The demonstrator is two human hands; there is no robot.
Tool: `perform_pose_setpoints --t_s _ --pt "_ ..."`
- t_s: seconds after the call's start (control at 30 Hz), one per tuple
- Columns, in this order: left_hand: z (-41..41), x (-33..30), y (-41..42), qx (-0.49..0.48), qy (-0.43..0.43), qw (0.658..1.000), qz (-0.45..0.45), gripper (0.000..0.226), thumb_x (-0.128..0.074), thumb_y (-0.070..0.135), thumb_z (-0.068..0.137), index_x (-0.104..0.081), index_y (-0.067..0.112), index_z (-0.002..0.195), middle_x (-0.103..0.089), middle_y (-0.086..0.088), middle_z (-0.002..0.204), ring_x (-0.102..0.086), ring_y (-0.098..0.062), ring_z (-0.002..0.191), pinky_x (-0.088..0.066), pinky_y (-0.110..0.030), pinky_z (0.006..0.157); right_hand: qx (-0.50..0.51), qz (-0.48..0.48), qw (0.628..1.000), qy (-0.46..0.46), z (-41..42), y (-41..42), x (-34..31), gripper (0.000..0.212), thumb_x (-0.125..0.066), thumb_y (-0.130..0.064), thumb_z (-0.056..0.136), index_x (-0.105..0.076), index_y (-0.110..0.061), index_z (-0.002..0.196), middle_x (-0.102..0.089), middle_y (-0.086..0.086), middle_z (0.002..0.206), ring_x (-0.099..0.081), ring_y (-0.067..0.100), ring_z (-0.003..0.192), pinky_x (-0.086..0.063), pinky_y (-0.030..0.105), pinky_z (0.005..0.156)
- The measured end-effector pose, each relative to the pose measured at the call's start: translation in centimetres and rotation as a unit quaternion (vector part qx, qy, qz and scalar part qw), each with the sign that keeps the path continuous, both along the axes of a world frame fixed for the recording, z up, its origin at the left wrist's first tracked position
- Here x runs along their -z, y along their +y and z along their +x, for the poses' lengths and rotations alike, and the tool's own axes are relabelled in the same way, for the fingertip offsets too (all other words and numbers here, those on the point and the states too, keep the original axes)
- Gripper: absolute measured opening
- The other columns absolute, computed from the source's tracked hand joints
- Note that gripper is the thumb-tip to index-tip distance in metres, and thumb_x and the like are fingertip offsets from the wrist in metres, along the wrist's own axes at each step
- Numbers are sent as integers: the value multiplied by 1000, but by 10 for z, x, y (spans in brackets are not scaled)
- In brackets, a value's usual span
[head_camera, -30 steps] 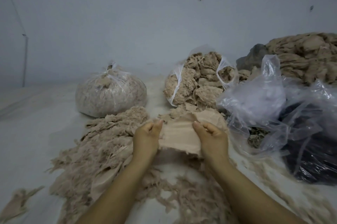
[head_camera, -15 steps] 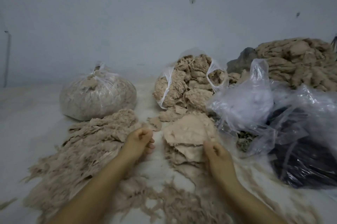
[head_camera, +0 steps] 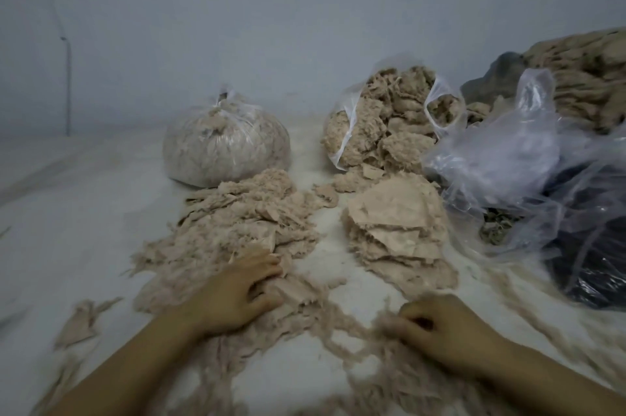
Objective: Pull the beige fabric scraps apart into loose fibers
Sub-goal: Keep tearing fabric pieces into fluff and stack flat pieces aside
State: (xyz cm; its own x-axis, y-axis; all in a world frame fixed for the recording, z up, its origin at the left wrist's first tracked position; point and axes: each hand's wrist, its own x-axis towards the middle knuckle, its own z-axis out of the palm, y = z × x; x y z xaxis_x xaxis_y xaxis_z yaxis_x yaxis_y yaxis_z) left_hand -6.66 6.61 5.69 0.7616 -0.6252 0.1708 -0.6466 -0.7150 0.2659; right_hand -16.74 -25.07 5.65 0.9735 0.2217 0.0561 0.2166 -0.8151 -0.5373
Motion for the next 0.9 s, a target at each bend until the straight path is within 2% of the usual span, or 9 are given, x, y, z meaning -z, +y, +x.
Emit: perform_pose_setpoints --t_s 0.07,0.17,0.23,0.37,0.5,0.6,0.77,0.83,0.9 --pt "-1 16 -7 7 -2 1000 30 59 -47 55 91 -39 28 143 -18 15 154 2 8 134 7 -4 103 40 -59 995 -65 18 3 -11 51 -46 -57 92 -47 -18 58 -50 -1 56 -47 8 54 -37 28 59" --pt "-1 25 -19 8 -10 1000 14 54 -43 52 94 -38 30 143 -18 14 155 6 4 138 4 -15 112 79 -24 994 -65 51 8 -12 22 -50 -45 95 -60 -30 82 -61 -8 76 -54 7 70 -43 27 65" --pt "1 28 -22 7 -16 1000 17 51 -42 50 95 -38 31 143 -19 14 155 2 0 143 0 -23 116 96 -13 994 -45 73 8 -3 19 -52 -40 96 -63 -26 92 -64 -7 84 -56 9 74 -43 25 66" --pt "4 31 -28 13 -12 1000 6 48 -44 47 96 -41 32 141 -21 15 153 -4 -2 144 -1 -22 115 150 5 987 -59 108 2 2 24 -54 -33 96 -67 -17 107 -70 3 102 -62 19 90 -47 27 79" --pt "12 22 -33 4 67 994 -89 36 -54 43 92 -62 27 123 -41 14 142 -21 -1 139 -15 -15 111 184 32 975 -117 111 10 1 18 -53 -31 96 -68 -20 95 -69 1 88 -59 17 78 -43 28 67" --pt "19 13 -41 -1 90 982 -164 22 -57 32 92 -72 23 107 -53 18 125 -36 2 127 -19 2 95 77 85 986 -124 86 41 13 18 -52 -34 97 -65 -25 89 -62 -8 82 -55 11 76 -40 26 68" --pt "19 1 -57 -33 52 947 -315 26 -62 14 90 -70 39 89 -62 37 98 -47 21 108 -28 3 91 -47 33 996 -68 50 54 29 22 -52 -40 96 -65 -22 97 -53 -9 85 -51 6 80 -41 22 75" --pt "17 -2 -61 -29 51 933 -355 29 -62 13 89 -69 42 87 -64 38 91 -49 23 104 -32 3 88 -15 83 995 -43 43 50 25 23 -51 -39 96 -62 -23 85 -52 -13 77 -49 0 73 -40 18 71" --pt "15 -4 -69 -27 42 937 -346 22 -65 16 87 -72 37 89 -67 27 96 -51 18 105 -34 -1 90 51 222 974 7 45 49 12 31 -48 -48 95 -60 -26 77 -59 -16 70 -53 -4 66 -41 11 65"
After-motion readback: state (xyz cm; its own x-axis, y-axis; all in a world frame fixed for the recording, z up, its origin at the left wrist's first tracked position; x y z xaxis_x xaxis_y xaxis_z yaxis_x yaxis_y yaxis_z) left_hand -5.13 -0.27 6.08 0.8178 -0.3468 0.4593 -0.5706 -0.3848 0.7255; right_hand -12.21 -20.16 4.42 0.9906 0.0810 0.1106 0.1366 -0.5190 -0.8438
